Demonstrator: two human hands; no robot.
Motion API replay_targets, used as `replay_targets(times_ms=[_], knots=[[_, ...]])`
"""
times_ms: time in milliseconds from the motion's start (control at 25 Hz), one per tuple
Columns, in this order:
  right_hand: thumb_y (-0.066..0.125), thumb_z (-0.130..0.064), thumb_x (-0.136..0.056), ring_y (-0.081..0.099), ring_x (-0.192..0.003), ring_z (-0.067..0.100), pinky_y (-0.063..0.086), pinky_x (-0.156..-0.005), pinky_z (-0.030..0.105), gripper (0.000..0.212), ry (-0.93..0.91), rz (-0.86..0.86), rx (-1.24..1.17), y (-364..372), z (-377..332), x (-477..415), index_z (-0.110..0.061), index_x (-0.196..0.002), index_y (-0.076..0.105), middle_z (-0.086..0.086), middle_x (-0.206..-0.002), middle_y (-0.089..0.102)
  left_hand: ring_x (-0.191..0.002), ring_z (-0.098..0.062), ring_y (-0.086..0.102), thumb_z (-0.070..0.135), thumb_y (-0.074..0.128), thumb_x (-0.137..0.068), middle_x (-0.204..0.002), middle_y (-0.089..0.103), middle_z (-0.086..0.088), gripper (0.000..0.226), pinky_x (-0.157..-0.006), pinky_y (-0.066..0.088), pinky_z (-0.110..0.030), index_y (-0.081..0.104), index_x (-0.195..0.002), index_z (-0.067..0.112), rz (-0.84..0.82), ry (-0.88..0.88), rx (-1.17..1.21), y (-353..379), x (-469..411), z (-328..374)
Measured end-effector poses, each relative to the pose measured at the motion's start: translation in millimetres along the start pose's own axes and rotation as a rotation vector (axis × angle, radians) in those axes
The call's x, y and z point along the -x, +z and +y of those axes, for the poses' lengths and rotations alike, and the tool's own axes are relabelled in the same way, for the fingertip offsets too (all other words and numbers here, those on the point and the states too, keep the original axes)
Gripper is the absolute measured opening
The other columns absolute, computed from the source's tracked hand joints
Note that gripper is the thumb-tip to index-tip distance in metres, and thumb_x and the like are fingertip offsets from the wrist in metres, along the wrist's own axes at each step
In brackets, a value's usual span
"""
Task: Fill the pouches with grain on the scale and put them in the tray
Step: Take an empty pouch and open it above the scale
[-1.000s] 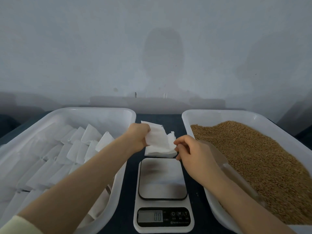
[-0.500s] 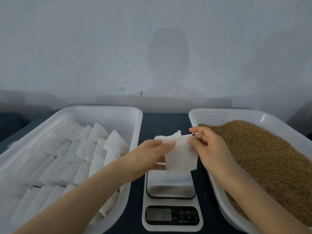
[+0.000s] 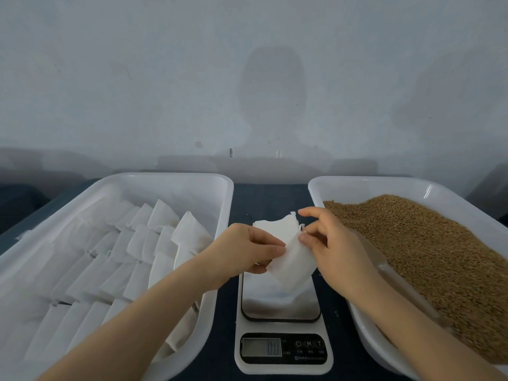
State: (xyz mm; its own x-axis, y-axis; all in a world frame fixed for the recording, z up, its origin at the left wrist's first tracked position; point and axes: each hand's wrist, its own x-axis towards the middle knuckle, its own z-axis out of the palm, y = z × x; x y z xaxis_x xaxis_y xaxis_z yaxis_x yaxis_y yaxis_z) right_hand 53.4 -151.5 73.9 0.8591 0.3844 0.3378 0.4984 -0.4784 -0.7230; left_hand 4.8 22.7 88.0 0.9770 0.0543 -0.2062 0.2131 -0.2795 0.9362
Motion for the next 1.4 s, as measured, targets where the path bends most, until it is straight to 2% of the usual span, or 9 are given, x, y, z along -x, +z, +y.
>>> replay_targets(times_ms=[120,240,400,520,640,800,880,1040,1400], knots=[[0.067,-0.020,-0.086,0.049,-0.086,-0.009,0.033,-0.071,0.000,0.032,-0.018,0.132,0.048,0.3,1.0,-1.6,-0.028,-0.113,0.052,-0.015,-0.094,0.055,-0.064,-0.005,0.063,0.018,0.069,-0.086,-0.070,0.070,0.006,0.007,-0.064,0.054,-0.019,0.076,-0.084,0.018,-0.010,-0.016,-0.005,0.5,-0.5,0.1],[0.069,-0.018,-0.084,0.049,-0.080,-0.010,0.035,-0.067,0.001,0.020,-0.076,0.252,0.073,-0.9,-1.6,-0.9,-0.026,-0.094,0.054,-0.015,-0.086,0.051,-0.065,-0.006,0.067,0.017,0.069,-0.086,-0.073,0.072,0.004,0.007,-0.062,0.054,-0.020,0.075,-0.086,0.013,0.021,-0.022,0.085,-0.5,-1.7,0.4],[0.066,-0.022,-0.087,0.055,-0.079,-0.005,0.041,-0.066,0.004,0.007,-0.115,0.147,0.034,1.0,-6.1,4.5,-0.025,-0.088,0.059,-0.013,-0.079,0.060,-0.071,-0.009,0.071,0.019,0.070,-0.085,-0.083,0.075,0.000,0.007,-0.063,0.055,-0.021,0.074,-0.088,0.013,0.069,-0.030,0.198,-3.1,-2.7,0.4],[0.063,-0.025,-0.089,0.061,-0.079,-0.004,0.048,-0.071,0.010,0.009,-0.101,0.052,-0.005,1.9,-8.5,6.1,-0.026,-0.098,0.065,-0.014,-0.084,0.067,-0.078,-0.009,0.071,0.021,0.071,-0.084,-0.086,0.075,0.000,0.009,-0.063,0.053,-0.020,0.074,-0.089,0.014,0.039,-0.014,0.251,-3.5,-1.1,1.0],[0.059,-0.027,-0.091,0.063,-0.082,-0.006,0.047,-0.072,0.007,0.017,-0.095,-0.014,0.003,1.6,-9.3,6.8,-0.030,-0.106,0.065,-0.019,-0.088,0.067,-0.082,-0.007,0.070,0.025,0.074,-0.082,-0.089,0.075,0.000,0.011,-0.063,0.051,-0.017,0.075,-0.088,0.016,0.011,-0.008,0.206,-1.2,0.9,1.6],[0.053,-0.029,-0.093,0.062,-0.076,-0.006,0.046,-0.066,0.009,0.017,-0.119,-0.085,0.031,0.9,-9.4,7.6,-0.028,-0.101,0.068,-0.019,-0.074,0.065,-0.074,-0.002,0.067,0.027,0.075,-0.081,-0.079,0.073,0.007,0.004,-0.063,0.050,-0.016,0.075,-0.080,0.022,0.018,-0.011,0.104,3.9,2.6,2.8],[0.054,-0.029,-0.094,0.061,-0.072,-0.006,0.046,-0.064,0.010,0.018,-0.118,-0.091,0.024,0.7,-8.7,7.6,-0.026,-0.098,0.070,-0.016,-0.071,0.066,-0.070,0.000,0.065,0.028,0.074,-0.081,-0.074,0.071,0.010,0.006,-0.062,0.048,-0.015,0.074,-0.078,0.023,0.038,-0.011,0.050,5.5,3.0,2.5],[0.054,-0.028,-0.094,0.062,-0.071,-0.005,0.048,-0.064,0.014,0.017,-0.099,-0.097,-0.002,0.9,-8.9,6.3,-0.027,-0.093,0.071,-0.016,-0.069,0.067,-0.070,0.000,0.063,0.029,0.073,-0.081,-0.075,0.070,0.010,0.007,-0.063,0.046,-0.016,0.073,-0.076,0.024,0.033,-0.011,0.042,5.8,2.7,2.4],[0.055,-0.024,-0.094,0.061,-0.066,-0.001,0.048,-0.061,0.014,0.016,-0.046,-0.109,-0.024,-1.0,-10.3,4.2,-0.029,-0.088,0.069,-0.010,-0.069,0.067,-0.076,-0.013,0.066,0.012,0.069,-0.085,-0.081,0.071,-0.005,0.006,-0.074,0.052,-0.023,0.069,-0.079,0.011,-0.040,0.014,0.257,5.4,1.8,1.7]])
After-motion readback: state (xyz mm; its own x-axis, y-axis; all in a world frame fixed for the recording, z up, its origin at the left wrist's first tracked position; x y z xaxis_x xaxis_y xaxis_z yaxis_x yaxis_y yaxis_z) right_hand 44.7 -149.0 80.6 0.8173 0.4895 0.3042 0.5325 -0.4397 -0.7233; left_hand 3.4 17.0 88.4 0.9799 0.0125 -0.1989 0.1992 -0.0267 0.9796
